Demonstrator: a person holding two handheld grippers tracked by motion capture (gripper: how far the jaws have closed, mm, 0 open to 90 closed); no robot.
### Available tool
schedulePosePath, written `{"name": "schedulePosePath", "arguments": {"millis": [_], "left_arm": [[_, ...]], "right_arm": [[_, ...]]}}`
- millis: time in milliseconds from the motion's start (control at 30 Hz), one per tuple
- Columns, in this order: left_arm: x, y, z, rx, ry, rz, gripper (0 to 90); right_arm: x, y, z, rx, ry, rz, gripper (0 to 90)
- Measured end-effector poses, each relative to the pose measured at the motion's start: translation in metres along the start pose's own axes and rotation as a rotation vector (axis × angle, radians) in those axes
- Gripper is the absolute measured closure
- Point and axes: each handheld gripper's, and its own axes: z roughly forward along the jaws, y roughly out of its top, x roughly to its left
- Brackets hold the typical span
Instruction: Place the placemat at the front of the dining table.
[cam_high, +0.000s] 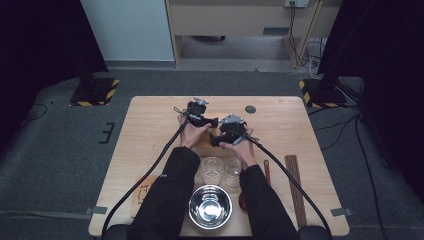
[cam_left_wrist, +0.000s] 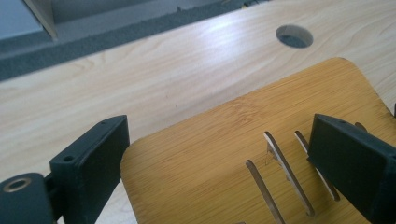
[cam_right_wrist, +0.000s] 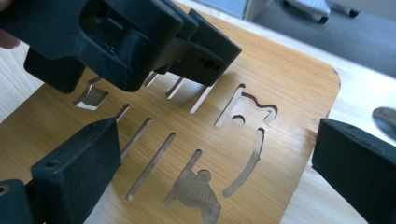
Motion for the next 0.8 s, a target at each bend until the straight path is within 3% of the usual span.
{"name": "schedulePosePath", "arguments": {"millis": [300, 533, 800], "left_arm": [[0.000, -0.009, 0.012, 0.032, -0.022, -0.024, 5.9], [-0.001, -0.016, 0.020, 0.053, -0.028, -0.006, 5.9], [0.000, -0.024, 0.029, 0.097, -0.050, -0.037, 5.9]], "right_arm": [[0.000, -0.006, 0.007, 0.068, 0.010, 0.025, 1.6], [-0.002, -0.012, 0.014, 0.121, 0.025, 0.056, 1.6], [-0.003, -0.017, 0.018, 0.167, 0.042, 0.068, 1.6]]}}
